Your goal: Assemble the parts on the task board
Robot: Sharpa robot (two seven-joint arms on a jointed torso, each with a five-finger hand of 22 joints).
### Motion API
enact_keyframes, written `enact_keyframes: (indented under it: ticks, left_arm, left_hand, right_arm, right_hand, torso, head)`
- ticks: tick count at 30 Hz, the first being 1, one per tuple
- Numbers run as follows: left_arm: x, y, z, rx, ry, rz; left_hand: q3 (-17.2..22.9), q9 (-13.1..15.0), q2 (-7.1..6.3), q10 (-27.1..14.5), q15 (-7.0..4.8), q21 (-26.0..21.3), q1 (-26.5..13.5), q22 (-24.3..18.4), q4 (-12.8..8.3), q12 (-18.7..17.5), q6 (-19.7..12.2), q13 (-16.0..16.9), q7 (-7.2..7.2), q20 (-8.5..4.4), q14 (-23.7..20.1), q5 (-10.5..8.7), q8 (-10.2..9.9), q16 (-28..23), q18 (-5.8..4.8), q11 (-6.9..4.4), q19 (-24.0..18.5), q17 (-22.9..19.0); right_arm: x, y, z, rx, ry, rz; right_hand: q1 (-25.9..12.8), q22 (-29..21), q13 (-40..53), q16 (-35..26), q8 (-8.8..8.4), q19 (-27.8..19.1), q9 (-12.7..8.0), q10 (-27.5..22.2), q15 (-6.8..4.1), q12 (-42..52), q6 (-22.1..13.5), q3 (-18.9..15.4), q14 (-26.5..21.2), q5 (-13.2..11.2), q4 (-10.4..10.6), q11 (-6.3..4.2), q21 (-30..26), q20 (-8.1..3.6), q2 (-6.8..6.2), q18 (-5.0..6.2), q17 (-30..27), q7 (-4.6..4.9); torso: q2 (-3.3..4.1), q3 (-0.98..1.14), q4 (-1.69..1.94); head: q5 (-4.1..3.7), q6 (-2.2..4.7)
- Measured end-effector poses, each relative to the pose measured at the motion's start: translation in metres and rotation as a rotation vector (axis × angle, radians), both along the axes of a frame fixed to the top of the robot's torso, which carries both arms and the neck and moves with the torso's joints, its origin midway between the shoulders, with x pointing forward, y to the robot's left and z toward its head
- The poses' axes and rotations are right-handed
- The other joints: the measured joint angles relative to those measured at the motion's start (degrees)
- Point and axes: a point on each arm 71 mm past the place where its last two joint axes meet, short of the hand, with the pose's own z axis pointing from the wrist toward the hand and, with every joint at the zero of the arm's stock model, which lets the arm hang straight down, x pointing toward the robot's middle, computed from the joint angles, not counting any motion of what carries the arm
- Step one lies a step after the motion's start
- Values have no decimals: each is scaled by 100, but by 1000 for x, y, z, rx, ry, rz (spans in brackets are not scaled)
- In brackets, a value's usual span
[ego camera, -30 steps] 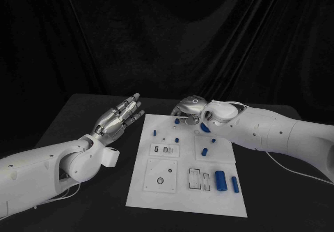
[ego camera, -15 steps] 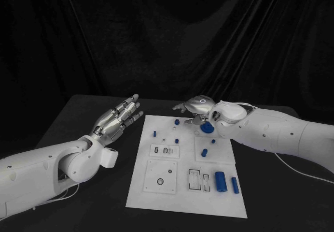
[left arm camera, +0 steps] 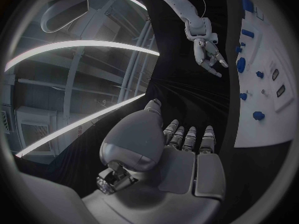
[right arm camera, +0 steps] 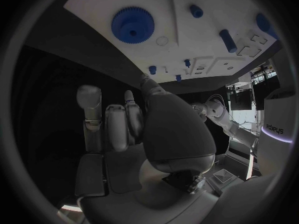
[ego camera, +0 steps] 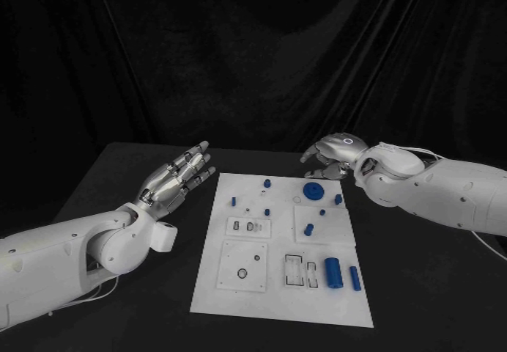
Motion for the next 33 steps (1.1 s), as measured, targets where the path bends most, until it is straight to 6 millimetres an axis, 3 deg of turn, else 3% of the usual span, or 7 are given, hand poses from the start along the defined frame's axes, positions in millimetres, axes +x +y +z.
enact_keyframes:
  ticks: [1, 2, 6, 12, 17, 27, 33]
  left_arm:
    - [0, 0, 0, 1, 0, 0]
    - [0, 1, 0, 1, 1, 1]
    - [1, 1, -1, 2, 3, -1]
    - [1, -1, -2, 0, 6, -7]
    - [0, -1, -2, -1, 8, -10]
    - [0, 0, -2, -1, 10, -13]
    - [0, -1, -2, -2, 11, -16]
  left_hand:
    - [0, 0, 0, 0, 0, 0, 0, 0, 0, 0, 0, 0, 0, 0, 0, 0, 0, 0, 0, 0, 0, 0]
    - [0, 0, 0, 0, 0, 0, 0, 0, 0, 0, 0, 0, 0, 0, 0, 0, 0, 0, 0, 0, 0, -1]
    - [0, 0, 0, 0, 0, 0, 0, 0, 0, 0, 0, -2, 0, 0, 0, 0, 0, 0, 0, 0, 0, -1]
    - [32, 5, 0, 0, 0, 0, 0, 0, 0, 0, 13, -5, 13, 0, 0, 0, 0, 0, 0, 0, 0, -1]
    - [32, 5, 0, 0, 0, 0, 0, 0, 0, 0, 20, -4, 21, 0, 0, 0, 0, 0, 0, 0, 0, -1]
    - [32, 5, -22, 0, -1, 0, 22, 0, 0, 0, 20, -3, 20, 0, 0, 0, -1, 0, 0, 0, 0, 0]
    - [31, 4, -22, 0, -1, 0, 22, 0, 0, 0, 20, -3, 21, 0, 0, 0, -1, 0, 0, 0, 0, 1]
  right_arm:
    - [-1, -3, -2, 1, 12, -12]
    - [-2, -5, -3, 1, 21, -20]
    - [-3, -13, -10, -5, 59, -54]
    - [-3, -20, -19, -24, 118, -101]
    - [-4, -23, -27, -35, 153, -126]
    - [-4, -20, -42, -52, 202, -145]
    - [-3, -18, -49, -56, 217, -149]
  right_hand:
    - [-114, 329, 29, 97, -11, 145, 21, 40, 0, 72, 0, -32, 0, 0, 98, -3, 300, 4, -19, 1, 23, 0]
    - [-199, 589, 45, 141, -40, 304, 40, 46, 0, 107, 10, -46, 0, 0, 189, 0, 607, 5, -49, -91, 33, 10]
    - [-257, 712, 48, 157, -117, 502, 37, 61, 0, 107, -37, -27, 0, 20, 293, 16, 966, 23, -63, -134, 35, 76]
    - [-256, 716, 48, 157, -177, 619, -72, 87, 26, 107, -241, -12, 26, 289, 308, 42, 1143, 39, -64, -134, 35, 135]
    - [-280, 716, 47, 157, -177, 627, -78, 87, 26, 107, -240, -12, 26, 290, 308, 42, 1175, 47, -87, -133, 34, 135]
    - [-286, 715, 47, 156, -176, 627, -77, 87, 26, 107, -240, -12, 25, 290, 308, 42, 1177, 47, -94, -133, 33, 135]
    - [-221, 715, 46, 156, -64, 627, 15, 86, 26, 107, -46, 50, 25, 336, 246, 42, 1177, 47, -121, -133, 33, 147]
  torso:
    - [-2, -3, -3]
    - [-4, -4, -7]
    - [-7, -10, -17]
    - [-4, -10, -14]
    - [3, 1, -16]
    - [5, -2, -8]
    - [3, -9, -8]
  head:
    - [3, -5]
    - [7, -8]
    - [8, -21]
    - [-37, -34]
    - [-11, -3]
    - [-32, -14]
    - [-18, -23]
